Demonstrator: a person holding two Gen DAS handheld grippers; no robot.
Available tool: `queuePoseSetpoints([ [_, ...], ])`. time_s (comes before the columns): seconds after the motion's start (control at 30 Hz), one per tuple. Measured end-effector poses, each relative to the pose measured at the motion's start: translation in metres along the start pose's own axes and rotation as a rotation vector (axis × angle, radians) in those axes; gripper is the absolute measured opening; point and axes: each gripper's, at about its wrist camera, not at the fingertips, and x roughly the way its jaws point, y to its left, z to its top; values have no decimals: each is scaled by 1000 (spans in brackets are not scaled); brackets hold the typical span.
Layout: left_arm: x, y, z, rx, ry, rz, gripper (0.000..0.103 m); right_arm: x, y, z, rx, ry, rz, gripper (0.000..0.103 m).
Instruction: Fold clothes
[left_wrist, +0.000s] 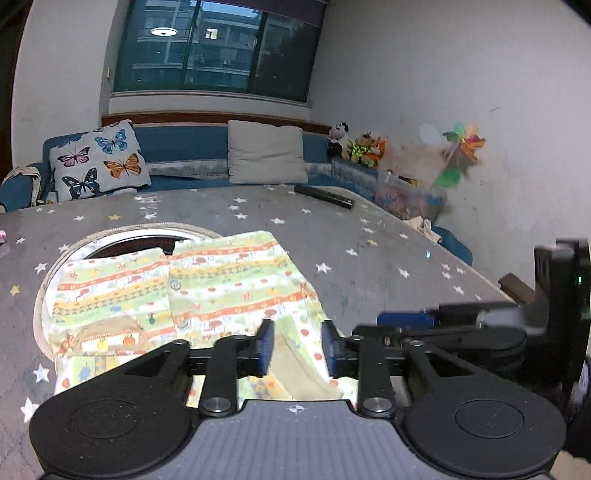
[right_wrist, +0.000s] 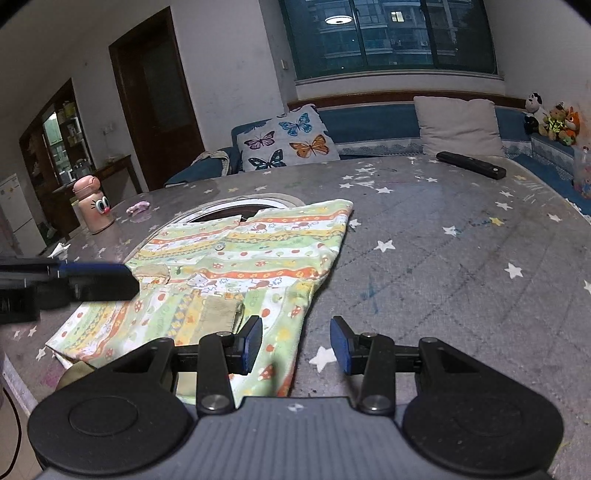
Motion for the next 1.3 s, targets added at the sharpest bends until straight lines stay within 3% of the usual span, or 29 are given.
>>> queuePoseSetpoints([
  [0.17, -10, 19, -12, -7, 12, 50, 35, 3, 10, 5, -20, -3, 29, 41],
  [0.43, -33, 81, -40, -105, 51, 235, 35, 31, 38, 3, -76, 65, 103, 39],
  [0.6, -34, 113, -50, -152, 69, 308, 35, 48, 40, 2, -67, 91, 87, 36],
  [0.77, -29, 130, -58, -182, 98, 332, 34, 54, 43, 2, -57, 98, 83, 25],
  [0.83, -30, 131, -59, -178, 97, 333, 35, 57, 44, 3, -65, 99, 77, 13],
  [0.9, -31, 131, -56, -175, 92, 336, 34, 59, 48, 4, -77, 98, 67, 8],
  [1.07, -27, 125, -47, -125, 60, 338, 34, 50, 52, 13, -100, 42, 38, 7],
  [1.3, -19, 123, -52, -63, 98, 343, 34, 58, 47, 7, -117, 87, 10, 11],
])
